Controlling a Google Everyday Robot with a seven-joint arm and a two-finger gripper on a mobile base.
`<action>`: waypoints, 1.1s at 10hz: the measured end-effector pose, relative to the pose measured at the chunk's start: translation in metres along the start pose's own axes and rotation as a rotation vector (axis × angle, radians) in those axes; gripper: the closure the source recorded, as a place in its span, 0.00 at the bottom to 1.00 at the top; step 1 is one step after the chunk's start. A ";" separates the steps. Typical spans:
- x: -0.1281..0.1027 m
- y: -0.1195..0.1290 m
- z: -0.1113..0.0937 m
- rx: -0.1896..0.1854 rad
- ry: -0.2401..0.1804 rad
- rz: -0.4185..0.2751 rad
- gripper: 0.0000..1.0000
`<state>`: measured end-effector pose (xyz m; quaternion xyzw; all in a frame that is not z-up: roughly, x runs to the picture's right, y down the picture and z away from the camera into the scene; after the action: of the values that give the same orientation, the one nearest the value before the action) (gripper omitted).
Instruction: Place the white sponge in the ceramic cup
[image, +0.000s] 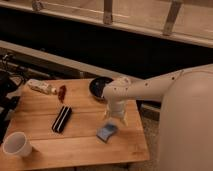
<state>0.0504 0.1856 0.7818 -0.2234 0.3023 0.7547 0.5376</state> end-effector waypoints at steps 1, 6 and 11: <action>0.000 0.000 0.001 0.000 0.001 -0.002 0.20; 0.013 0.012 0.018 -0.062 0.072 -0.014 0.20; 0.029 0.022 0.040 -0.075 0.136 -0.033 0.20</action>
<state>0.0199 0.2278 0.7964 -0.2991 0.3060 0.7397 0.5194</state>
